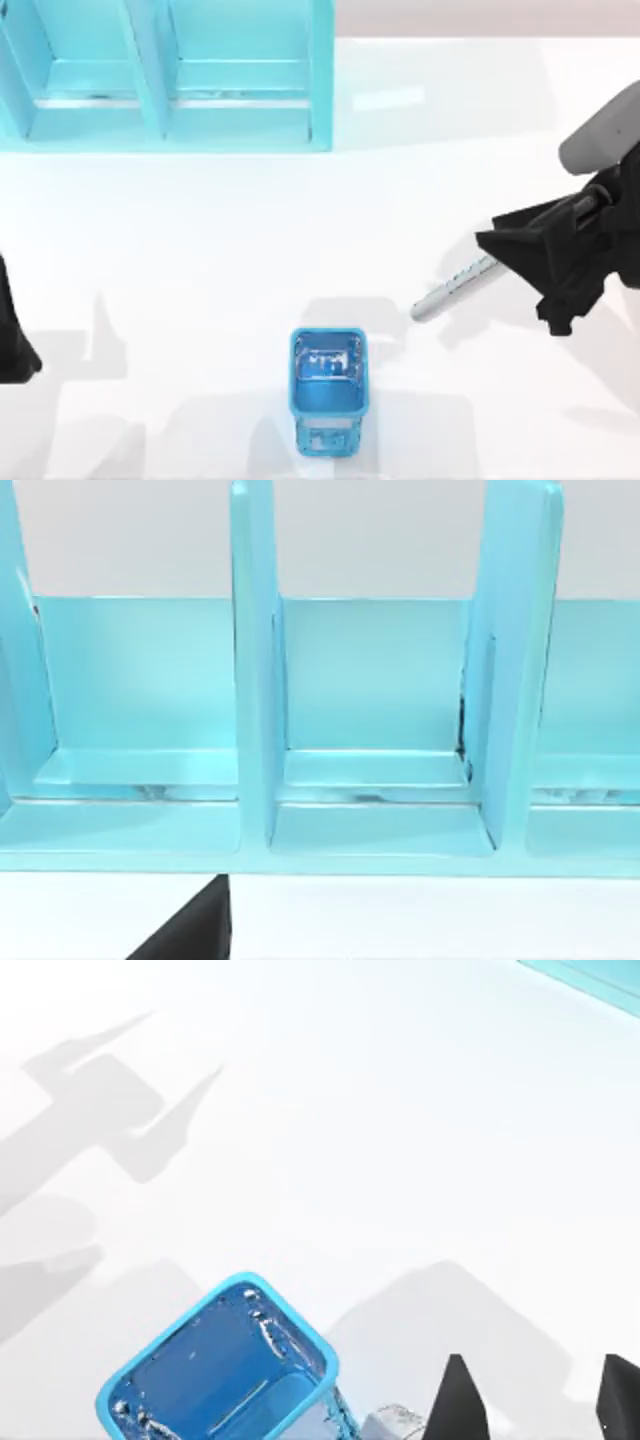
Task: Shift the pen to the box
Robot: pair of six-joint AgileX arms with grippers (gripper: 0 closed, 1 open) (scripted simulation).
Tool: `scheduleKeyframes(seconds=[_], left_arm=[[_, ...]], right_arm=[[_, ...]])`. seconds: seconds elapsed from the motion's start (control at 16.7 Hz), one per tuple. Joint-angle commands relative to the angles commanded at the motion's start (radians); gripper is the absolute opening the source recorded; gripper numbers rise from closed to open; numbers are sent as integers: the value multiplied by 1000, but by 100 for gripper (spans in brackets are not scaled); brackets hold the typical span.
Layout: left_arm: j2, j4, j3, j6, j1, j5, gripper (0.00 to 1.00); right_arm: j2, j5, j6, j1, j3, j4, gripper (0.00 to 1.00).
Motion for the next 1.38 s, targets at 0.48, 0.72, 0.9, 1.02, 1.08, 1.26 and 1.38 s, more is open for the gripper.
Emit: scheduleKeyframes(seconds=[0.48, 0.72, 0.9, 1.02, 1.08, 1.26, 1.38], left_arm=[[0, 0, 0, 0, 0, 0, 100], [0, 0, 0, 0, 0, 0, 100], [0, 0, 0, 0, 0, 0, 100], [0, 0, 0, 0, 0, 0, 100], [0, 0, 0, 0, 0, 0, 100], [0, 0, 0, 0, 0, 0, 100], [0, 0, 0, 0, 0, 0, 100]], right_arm=[[134, 25, -218, -294, 222, -248, 0], [230, 50, -420, -608, 407, -468, 0], [287, 74, -557, -813, 516, -616, 0], [311, 91, -625, -901, 564, -689, 0], [318, 98, -648, -929, 580, -714, 0], [325, 105, -669, -954, 593, -736, 0], [325, 105, -669, -954, 593, -736, 0]])
